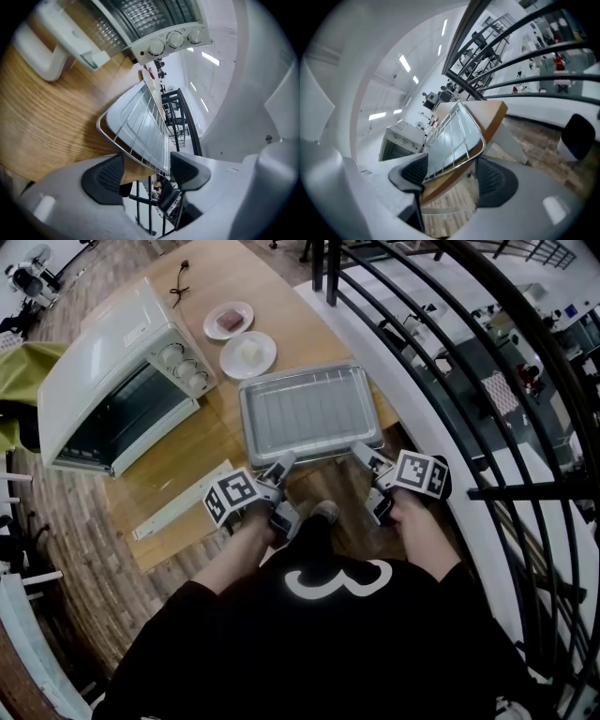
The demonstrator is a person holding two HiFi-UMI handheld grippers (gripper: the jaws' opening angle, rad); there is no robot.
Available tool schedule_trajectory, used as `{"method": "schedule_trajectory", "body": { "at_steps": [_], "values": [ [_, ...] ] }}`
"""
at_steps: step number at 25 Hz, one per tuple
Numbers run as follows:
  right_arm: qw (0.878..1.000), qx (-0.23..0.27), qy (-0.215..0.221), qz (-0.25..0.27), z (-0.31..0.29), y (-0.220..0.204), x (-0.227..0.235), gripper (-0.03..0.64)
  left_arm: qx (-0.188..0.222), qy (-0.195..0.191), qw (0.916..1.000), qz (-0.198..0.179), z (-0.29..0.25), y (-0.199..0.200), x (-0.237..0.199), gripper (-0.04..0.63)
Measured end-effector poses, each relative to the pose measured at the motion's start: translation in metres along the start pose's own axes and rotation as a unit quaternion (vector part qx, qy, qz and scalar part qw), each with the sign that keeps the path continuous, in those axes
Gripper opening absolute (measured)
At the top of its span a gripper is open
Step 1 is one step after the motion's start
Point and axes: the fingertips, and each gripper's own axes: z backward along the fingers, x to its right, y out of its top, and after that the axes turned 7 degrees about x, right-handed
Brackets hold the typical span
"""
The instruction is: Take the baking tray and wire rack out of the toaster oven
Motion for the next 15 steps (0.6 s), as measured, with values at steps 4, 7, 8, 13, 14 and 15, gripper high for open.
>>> {"method": "schedule_trajectory", "body": {
  "at_steps": [4,7,8,13,14,15],
  "values": [
    [0.995,-0.045,-0.023,0.091,0.018,-0.011,0.001,0.308,-0.027,-0.01,0.9992,-0.026,0.021,-0.013,0.0,0.304],
    [0.987,-0.048,-0.005,0.156,0.041,-0.014,-0.021,0.308,-0.039,-0.037,0.9973,-0.05,0.04,-0.027,0.013,0.304],
    [0.981,-0.045,0.008,0.189,0.05,-0.014,-0.035,0.308,-0.04,-0.047,0.9953,-0.075,0.048,-0.031,0.021,0.303],
    [0.933,-0.019,0.092,0.348,0.102,-0.021,-0.128,0.308,-0.009,-0.093,0.9501,-0.298,0.099,-0.035,0.089,0.301],
    [0.92,-0.013,0.112,0.376,0.112,-0.024,-0.15,0.294,0.004,-0.101,0.9334,-0.344,0.112,-0.034,0.105,0.299],
    [0.906,-0.006,0.134,0.402,0.122,-0.027,-0.173,0.275,0.017,-0.11,0.9166,-0.384,0.125,-0.032,0.121,0.291]
  ]
}}
